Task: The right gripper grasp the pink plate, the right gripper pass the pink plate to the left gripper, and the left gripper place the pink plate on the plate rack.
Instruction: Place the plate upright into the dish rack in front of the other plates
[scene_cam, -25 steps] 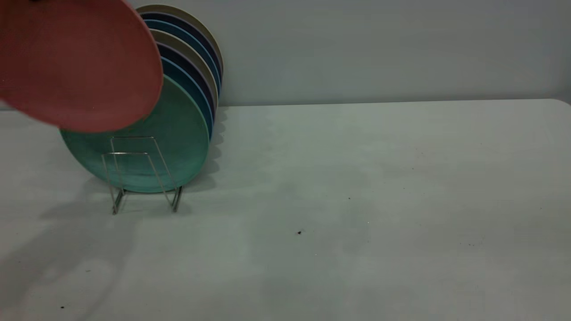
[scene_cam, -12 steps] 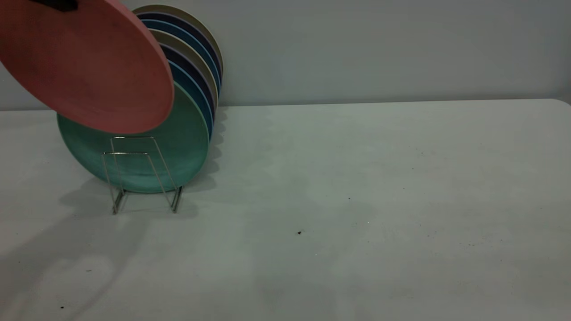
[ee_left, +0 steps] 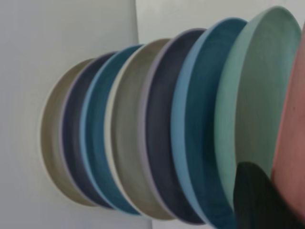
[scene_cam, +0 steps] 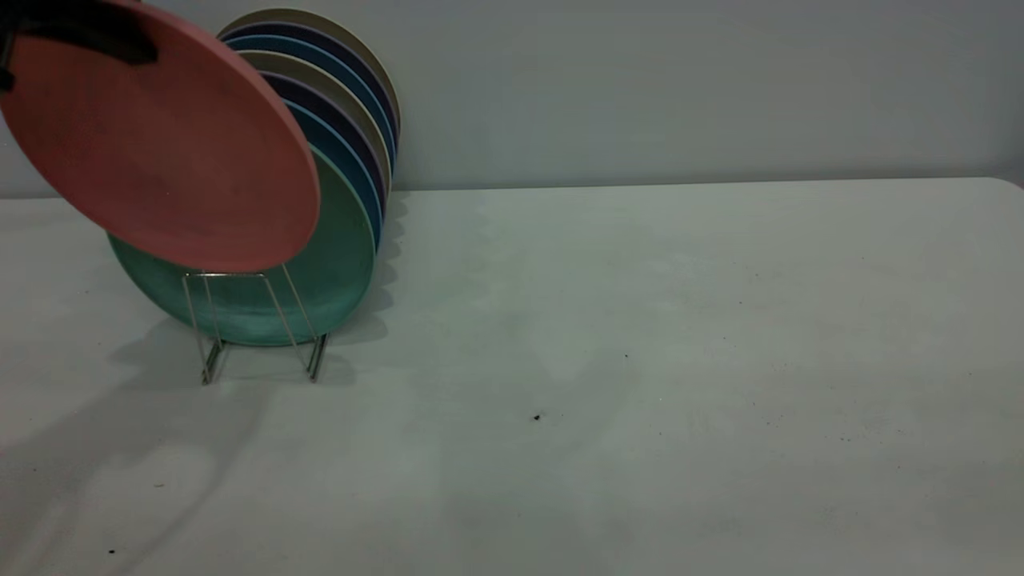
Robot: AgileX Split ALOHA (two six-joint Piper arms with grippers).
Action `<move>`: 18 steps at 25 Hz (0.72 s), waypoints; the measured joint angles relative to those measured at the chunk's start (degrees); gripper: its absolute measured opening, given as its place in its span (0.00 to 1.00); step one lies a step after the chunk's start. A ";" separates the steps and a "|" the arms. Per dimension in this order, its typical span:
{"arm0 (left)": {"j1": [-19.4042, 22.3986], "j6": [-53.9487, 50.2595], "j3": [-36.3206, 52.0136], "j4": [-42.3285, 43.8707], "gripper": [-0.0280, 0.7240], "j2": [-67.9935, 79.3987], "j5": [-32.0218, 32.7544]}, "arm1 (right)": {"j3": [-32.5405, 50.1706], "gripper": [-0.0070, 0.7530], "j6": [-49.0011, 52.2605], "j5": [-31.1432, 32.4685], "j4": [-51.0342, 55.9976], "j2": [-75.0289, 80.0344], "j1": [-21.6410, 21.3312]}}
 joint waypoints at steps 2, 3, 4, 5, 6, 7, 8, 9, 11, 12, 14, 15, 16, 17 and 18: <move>0.00 0.00 0.00 0.00 0.18 0.93 -0.09 | 0.00 0.59 0.00 0.00 -0.05 0.00 0.00; 0.00 0.00 0.00 -0.04 0.18 1.22 -0.19 | 0.00 0.59 0.00 0.00 -0.05 0.00 0.00; 0.00 0.00 0.00 -0.04 0.18 1.38 -0.19 | 0.00 0.59 0.00 0.00 -0.12 0.00 0.00; 0.00 -0.23 0.00 -0.04 0.18 1.63 -0.19 | 0.00 0.59 0.00 0.00 -0.31 0.00 0.00; 0.00 -0.82 0.00 -0.04 0.18 1.77 -0.19 | 0.00 0.59 0.00 0.00 -0.61 0.00 0.00; 0.00 -1.84 0.00 -0.04 0.18 1.91 -0.19 | 0.00 0.59 0.00 0.00 -0.89 0.00 0.00; 0.00 -2.92 0.00 -0.06 0.18 2.13 -0.27 | 0.00 0.59 0.00 0.00 -1.18 0.00 0.00; 0.00 -4.34 0.00 -0.06 0.18 2.34 -0.37 | 0.00 0.59 0.00 0.00 -1.43 0.00 0.00; 0.00 -6.82 0.00 -0.06 0.18 2.84 -0.49 | 0.00 0.59 0.00 0.00 -1.71 0.00 0.00; 0.00 -7.52 0.00 -0.06 0.18 3.09 -0.56 | 0.00 0.59 0.00 0.00 -1.77 0.00 0.00; 0.00 -8.29 0.00 -0.06 0.18 3.76 -0.62 | 0.00 0.59 0.00 0.00 -1.98 0.00 0.00; 0.00 -8.57 0.00 -0.06 0.18 4.05 -0.77 | 0.00 0.59 0.00 0.00 -2.14 0.00 0.00; 0.00 -8.66 0.00 -0.11 0.18 4.42 -0.90 | 0.00 0.59 0.00 0.00 -2.20 0.00 0.00; 0.00 -8.73 0.00 -0.11 0.18 4.67 -1.08 | 0.00 0.59 0.00 0.00 -2.25 0.00 0.00; 0.00 -8.78 0.00 -0.11 0.18 4.91 -1.32 | 0.00 0.59 0.00 0.00 -2.29 0.00 0.00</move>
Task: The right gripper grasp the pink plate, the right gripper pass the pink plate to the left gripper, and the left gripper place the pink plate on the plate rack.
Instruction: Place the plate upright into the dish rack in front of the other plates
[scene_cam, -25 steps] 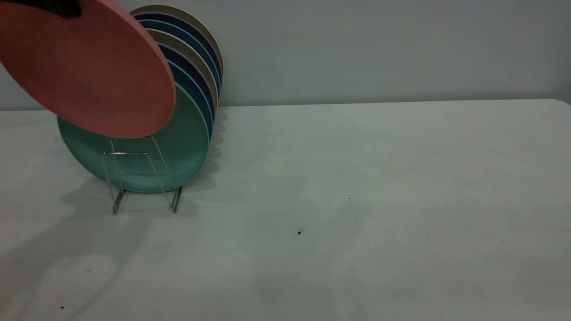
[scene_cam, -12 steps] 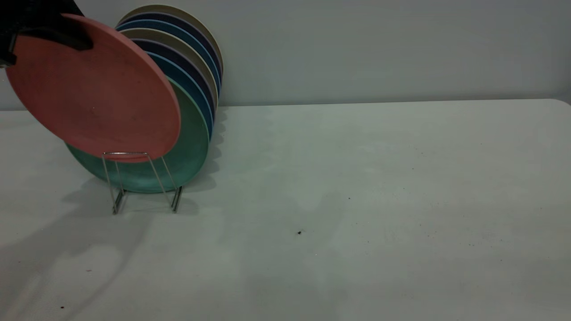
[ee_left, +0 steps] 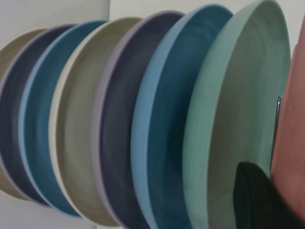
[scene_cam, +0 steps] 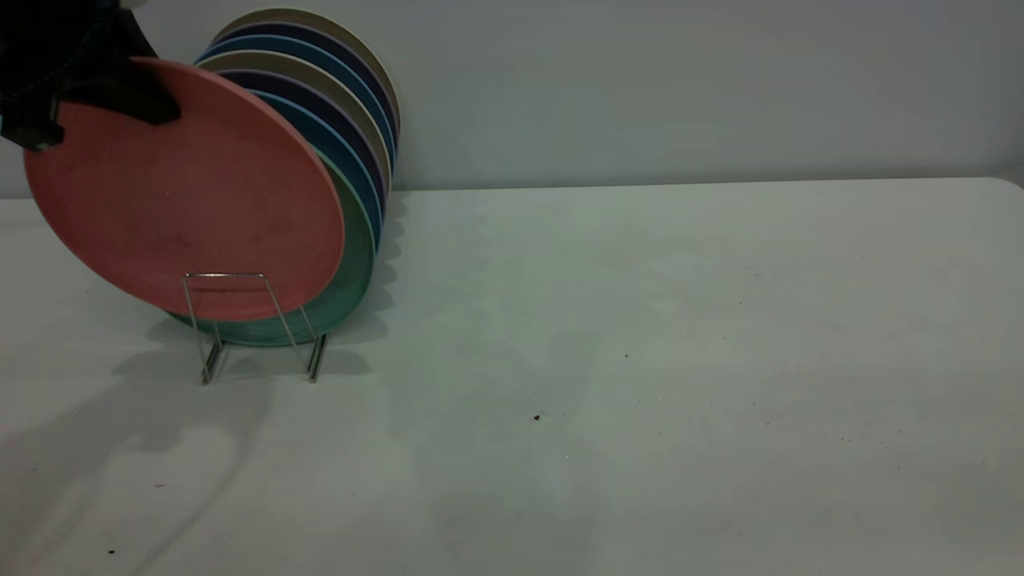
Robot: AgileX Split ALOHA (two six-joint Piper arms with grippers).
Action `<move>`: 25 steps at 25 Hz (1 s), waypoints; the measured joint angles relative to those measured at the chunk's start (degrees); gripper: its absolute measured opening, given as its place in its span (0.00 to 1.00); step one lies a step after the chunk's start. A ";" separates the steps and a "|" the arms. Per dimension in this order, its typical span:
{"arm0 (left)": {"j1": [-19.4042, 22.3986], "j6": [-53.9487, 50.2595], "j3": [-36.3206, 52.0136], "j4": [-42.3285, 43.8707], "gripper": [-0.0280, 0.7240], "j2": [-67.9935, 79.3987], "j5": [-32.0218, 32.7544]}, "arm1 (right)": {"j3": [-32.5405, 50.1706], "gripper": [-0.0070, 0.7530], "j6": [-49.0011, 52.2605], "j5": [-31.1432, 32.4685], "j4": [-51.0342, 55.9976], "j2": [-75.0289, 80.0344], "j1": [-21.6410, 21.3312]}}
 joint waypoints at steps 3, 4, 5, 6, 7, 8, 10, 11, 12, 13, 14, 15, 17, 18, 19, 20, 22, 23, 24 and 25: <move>0.00 -0.63 0.00 -0.01 0.19 0.25 -0.39 | 0.00 0.59 0.00 0.00 -0.14 0.00 0.00; 0.00 -1.17 0.00 -0.01 0.19 0.25 -0.50 | 0.00 0.59 0.00 0.00 -0.14 0.00 0.00; 0.00 -1.64 0.00 -0.01 0.20 0.25 -0.56 | 0.00 0.59 0.00 0.00 -0.14 0.00 0.00; 0.00 -2.16 0.00 -0.01 0.20 0.27 -0.56 | 0.00 0.59 0.00 0.00 -0.20 0.00 0.00; 0.00 -2.57 0.00 -0.01 0.20 0.45 -0.62 | 0.00 0.59 0.00 0.00 -0.20 0.00 0.00; 0.00 -2.79 0.00 -0.01 0.21 0.71 -0.69 | 0.00 0.59 0.00 0.00 -0.26 0.00 0.00; 0.00 -2.97 0.00 -0.01 0.22 1.41 -0.81 | 0.00 0.59 0.00 0.00 -0.37 0.00 0.00; 0.00 -2.98 0.00 -0.01 0.23 1.71 -0.81 | 0.00 0.59 0.00 0.00 -0.37 0.00 0.00; 0.00 -3.03 0.00 -0.01 0.24 2.11 -0.81 | 0.00 0.59 0.00 0.00 -0.37 0.00 0.00; 0.06 -3.03 0.00 -0.01 0.24 2.47 -0.81 | 0.00 0.59 0.00 0.00 -0.37 0.00 0.00; 0.11 -3.09 0.00 -0.01 0.24 2.74 -0.94 | 0.00 0.59 0.00 0.00 -0.40 0.00 0.00; 0.11 -3.15 0.00 -0.01 0.25 3.04 -1.12 | 0.00 0.59 0.00 0.00 -0.40 0.00 0.00; 0.11 -3.20 0.00 -0.01 0.26 3.54 -1.57 | 0.00 0.59 0.00 0.00 -0.44 0.00 0.00; 0.11 -3.20 0.00 -0.01 0.26 3.71 -1.68 | 0.00 0.59 0.00 0.00 -0.46 0.00 0.00; 0.11 -3.20 0.00 -0.01 0.27 3.93 -1.79 | 0.00 0.59 0.00 0.00 -0.46 0.00 0.00; 0.11 -3.26 0.00 -0.01 0.29 4.15 -1.98 | 0.00 0.59 0.00 0.00 -0.51 0.00 0.00; 0.17 -3.71 0.00 -0.08 0.33 4.27 -2.18 | 0.00 0.59 0.00 0.00 -0.51 0.00 0.00; 0.17 -4.09 0.00 -0.08 0.37 4.27 -2.47 | 0.00 0.59 0.00 0.00 -0.51 0.00 0.00; 0.17 -4.57 0.00 -0.08 0.41 4.27 -3.08 | 0.00 0.59 0.00 0.00 -0.51 0.00 0.00; 0.17 -5.05 0.00 -0.15 0.45 4.27 -3.69 | 0.00 0.59 0.04 0.00 -0.51 0.00 0.00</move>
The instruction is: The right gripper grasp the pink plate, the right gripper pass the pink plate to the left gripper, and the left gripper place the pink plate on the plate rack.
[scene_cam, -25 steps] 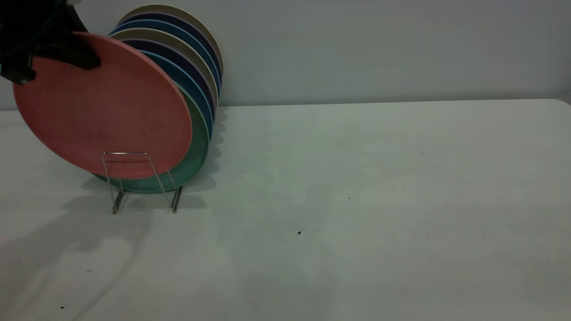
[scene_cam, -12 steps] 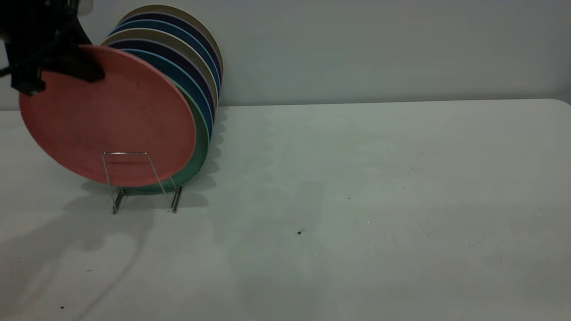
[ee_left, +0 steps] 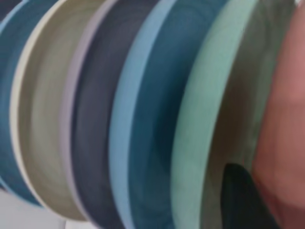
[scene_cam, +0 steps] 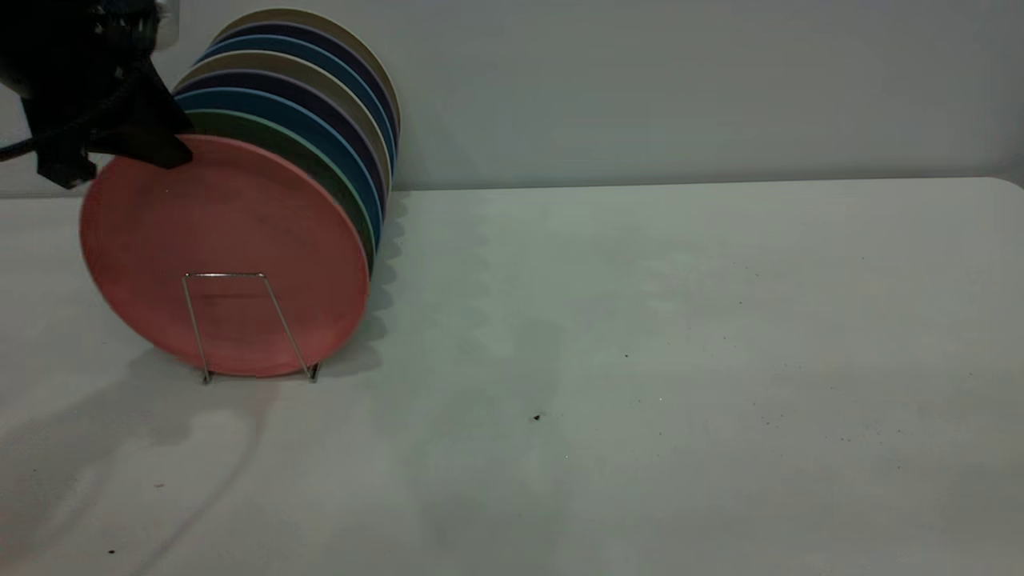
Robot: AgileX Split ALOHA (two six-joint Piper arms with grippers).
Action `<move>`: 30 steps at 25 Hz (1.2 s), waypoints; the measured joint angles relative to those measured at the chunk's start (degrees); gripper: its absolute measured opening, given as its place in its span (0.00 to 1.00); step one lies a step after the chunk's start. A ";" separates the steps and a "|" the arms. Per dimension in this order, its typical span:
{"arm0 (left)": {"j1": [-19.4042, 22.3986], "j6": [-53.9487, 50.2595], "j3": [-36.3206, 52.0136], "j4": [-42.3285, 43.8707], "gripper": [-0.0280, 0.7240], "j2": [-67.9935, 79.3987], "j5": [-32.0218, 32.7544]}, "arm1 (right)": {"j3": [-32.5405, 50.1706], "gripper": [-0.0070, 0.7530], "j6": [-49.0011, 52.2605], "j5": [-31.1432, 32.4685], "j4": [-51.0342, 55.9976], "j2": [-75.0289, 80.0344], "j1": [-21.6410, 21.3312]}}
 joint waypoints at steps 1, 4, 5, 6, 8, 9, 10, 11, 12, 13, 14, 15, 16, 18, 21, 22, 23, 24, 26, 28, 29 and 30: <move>0.00 -0.39 0.00 0.00 0.49 0.00 -0.37 | 0.00 0.59 0.03 0.00 0.00 0.00 0.00; 0.00 -1.04 0.00 -0.07 0.60 0.00 -0.81 | 0.00 0.59 0.07 0.00 0.00 0.00 0.00; 0.00 -1.11 0.00 -0.07 0.62 0.00 -0.81 | 0.00 0.59 0.07 0.00 0.00 0.00 0.00; 0.00 -1.14 0.00 -0.12 0.64 0.00 -0.81 | 0.00 0.59 0.07 0.00 0.00 0.00 0.00; 0.00 -1.14 0.00 -0.12 0.65 0.00 -0.81 | 0.00 0.59 0.07 0.00 0.00 0.00 0.00; 0.00 -1.14 0.00 -0.12 0.66 0.00 -0.81 | 0.00 0.59 0.07 0.00 0.00 0.00 0.00; 0.00 -1.18 0.00 -0.12 0.66 -0.06 -0.81 | 0.00 0.59 0.23 0.00 0.00 0.00 0.00; 0.00 -1.30 0.00 -0.12 0.66 -0.18 -0.75 | 0.00 0.59 0.24 0.00 0.00 0.00 0.00; 0.00 -1.42 0.00 -0.12 0.66 -0.38 -0.69 | 0.00 0.59 0.29 0.00 0.00 0.00 0.00; 0.00 -1.90 0.00 -0.12 0.66 -0.72 -0.62 | 0.00 0.59 0.36 0.00 0.00 0.00 0.00; 0.00 -2.49 0.00 -0.19 0.66 -1.08 -0.62 | 0.00 0.59 0.44 0.00 0.00 0.00 0.00; 0.00 -3.02 0.00 -0.19 0.66 -1.58 -0.26 | 0.00 0.59 0.44 0.00 0.00 0.00 0.00; 0.00 -3.50 0.00 -0.19 0.66 -2.05 0.32 | 0.00 0.59 0.44 0.00 -0.08 0.00 0.00; 0.00 -4.13 0.00 -0.19 0.66 -2.92 1.50 | 0.00 0.59 0.44 0.00 -0.07 0.00 0.00; 0.00 -4.40 0.00 -0.19 0.66 -4.63 3.37 | 0.00 0.59 0.44 0.00 -0.21 0.00 0.00; -0.06 -4.71 0.00 -0.19 0.66 -5.15 3.93 | 0.00 0.59 0.44 0.02 -0.36 0.00 0.00; -0.06 -5.26 0.00 -0.14 0.66 -5.96 4.71 | 0.00 0.59 0.44 0.09 -0.55 0.00 0.00; -0.06 -6.27 0.00 -0.14 0.66 -6.90 5.42 | 0.00 0.59 0.44 0.30 -0.80 0.00 0.00; -0.06 -8.92 0.00 -0.14 0.66 -9.10 6.57 | 0.29 0.59 0.68 0.47 -1.59 0.00 0.00; -0.06 -13.73 0.00 -0.14 0.66 -12.37 7.50 | 2.13 0.59 1.58 0.52 -1.85 0.00 0.00; -0.06 -16.83 0.00 -0.14 0.66 -13.99 7.87 | 3.33 0.59 2.13 0.52 -1.85 0.00 0.00; -0.06 -19.74 0.00 -0.08 0.66 -16.08 8.19 | 4.96 0.59 2.54 0.52 -1.85 0.00 0.00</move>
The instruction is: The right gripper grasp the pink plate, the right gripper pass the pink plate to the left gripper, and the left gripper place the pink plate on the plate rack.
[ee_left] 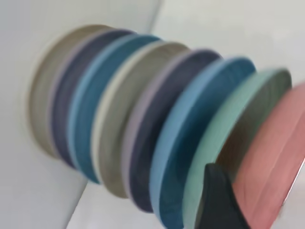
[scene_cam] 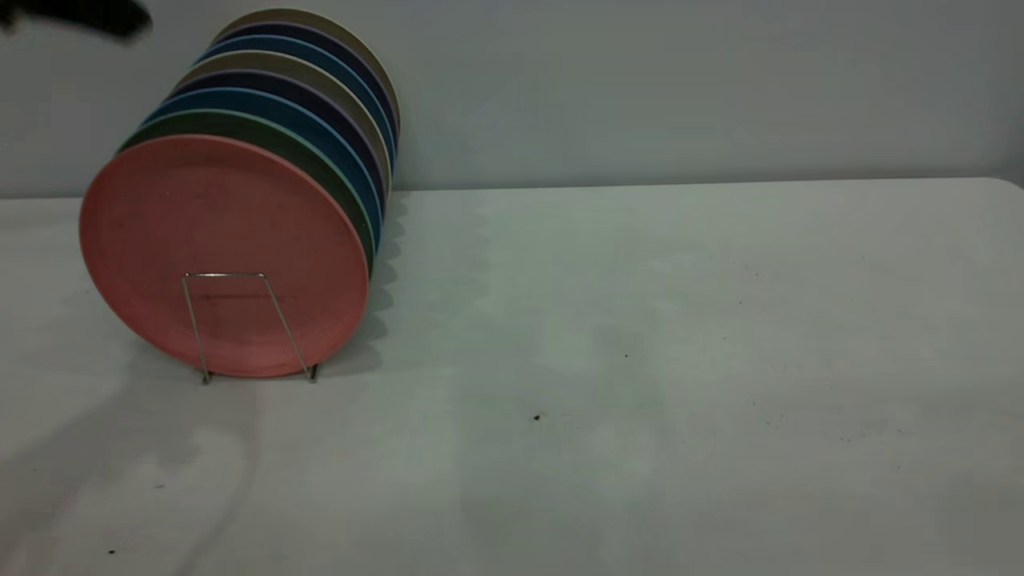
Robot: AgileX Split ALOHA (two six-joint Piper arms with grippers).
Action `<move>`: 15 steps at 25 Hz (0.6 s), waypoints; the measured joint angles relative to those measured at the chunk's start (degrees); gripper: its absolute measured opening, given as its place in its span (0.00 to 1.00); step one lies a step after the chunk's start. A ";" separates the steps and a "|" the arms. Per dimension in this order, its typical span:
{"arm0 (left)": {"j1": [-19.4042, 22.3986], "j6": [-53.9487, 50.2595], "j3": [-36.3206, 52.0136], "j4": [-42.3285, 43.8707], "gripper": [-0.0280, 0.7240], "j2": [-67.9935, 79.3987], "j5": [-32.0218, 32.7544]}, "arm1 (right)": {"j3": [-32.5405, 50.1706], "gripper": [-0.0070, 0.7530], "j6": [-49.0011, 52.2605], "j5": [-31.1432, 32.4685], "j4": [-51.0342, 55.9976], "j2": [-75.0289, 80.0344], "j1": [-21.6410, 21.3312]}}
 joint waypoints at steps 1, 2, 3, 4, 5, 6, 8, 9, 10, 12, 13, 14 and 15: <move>0.00 -3.79 0.00 0.00 0.66 -2.19 0.58 | 1.49 0.59 0.06 0.00 0.06 0.00 0.00; 0.00 -7.71 0.00 0.06 0.66 -4.11 1.51 | 2.21 0.59 0.13 -0.11 0.06 0.00 0.00; 0.00 -10.93 0.00 0.17 0.66 -6.41 2.46 | 2.38 0.59 0.18 -0.66 0.06 0.00 0.00; 0.00 -14.71 0.00 0.23 0.66 -8.72 3.79 | 2.59 0.59 0.22 -1.73 0.18 -0.04 0.00; 0.00 -18.28 0.00 0.23 0.66 -11.04 5.51 | 3.09 0.59 0.38 -3.21 0.18 -0.04 0.00; 0.00 -21.50 0.00 0.46 0.66 -12.94 7.61 | 3.69 0.59 0.71 -4.28 0.18 -0.04 0.00; 0.00 -26.79 0.00 1.60 0.66 -17.40 12.09 | 4.47 0.59 2.57 -5.09 -0.35 -0.04 0.33; 0.00 -29.40 0.00 2.42 0.66 -19.18 14.80 | 4.52 0.59 3.79 -5.30 -0.93 -0.04 0.67; 0.00 -31.89 0.00 3.57 0.66 -21.26 17.28 | 4.54 0.59 5.08 -5.45 -1.61 -0.04 1.15; 0.00 -36.34 0.00 6.22 0.66 -25.24 23.46 | 4.71 0.59 7.34 -5.72 -3.23 -0.04 2.22; 0.00 -38.66 0.00 7.85 0.66 -26.83 26.59 | 4.78 0.59 8.41 -5.74 -3.83 -0.04 3.02; 0.00 -40.55 0.00 9.58 0.66 -28.67 29.19 | 4.84 0.59 9.25 -5.82 -4.41 -0.04 4.03; 0.00 -43.00 0.00 11.36 0.66 -30.40 32.33 | 4.84 0.59 9.72 -5.86 -4.71 -0.09 5.15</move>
